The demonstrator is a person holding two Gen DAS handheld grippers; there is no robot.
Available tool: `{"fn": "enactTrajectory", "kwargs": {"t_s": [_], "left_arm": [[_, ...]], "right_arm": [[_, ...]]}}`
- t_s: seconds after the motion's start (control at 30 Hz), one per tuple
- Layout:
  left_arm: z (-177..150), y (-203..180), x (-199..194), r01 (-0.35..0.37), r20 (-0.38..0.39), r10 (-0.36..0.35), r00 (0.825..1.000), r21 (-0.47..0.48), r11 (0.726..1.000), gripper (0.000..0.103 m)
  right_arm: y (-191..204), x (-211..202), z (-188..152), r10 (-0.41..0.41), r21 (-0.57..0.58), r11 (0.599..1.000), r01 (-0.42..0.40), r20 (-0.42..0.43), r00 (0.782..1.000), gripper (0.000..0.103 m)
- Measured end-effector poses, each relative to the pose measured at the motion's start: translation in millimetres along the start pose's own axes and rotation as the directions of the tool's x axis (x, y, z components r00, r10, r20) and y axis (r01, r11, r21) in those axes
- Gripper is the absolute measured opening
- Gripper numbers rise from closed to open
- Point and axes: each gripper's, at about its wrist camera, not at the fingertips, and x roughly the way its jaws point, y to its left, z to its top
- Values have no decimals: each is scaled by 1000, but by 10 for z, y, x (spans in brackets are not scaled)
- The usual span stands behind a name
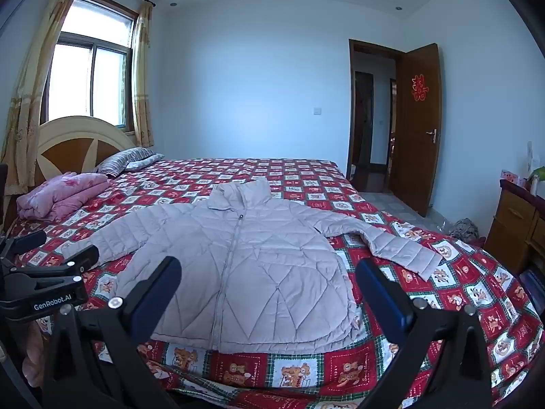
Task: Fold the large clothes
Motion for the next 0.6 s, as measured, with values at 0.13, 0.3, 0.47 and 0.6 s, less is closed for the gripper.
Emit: {"fn": "enactTrajectory", "kwargs": {"t_s": [0.13,0.3,0.47,0.6], "left_arm": [[3,-2,-15,11,1,-11,1000,-2,1000,102],[30,2,-55,8,16,-8,1000,2,1000,102],[2,-23,-7,0,20,0,1000,16,1000,102],[9,-23,-11,-4,20,3,1000,15,1000,102]], "right_arm": [[-1,6,-4,3,5,1000,-3,-4,1000,103],[0,7,-9,4,6,1000,-4,-2,1000,103],[21,36,-39,5,4,1000,-5,0,1000,103],[13,20,-13,9,7,1000,-9,-3,1000,103]]}}
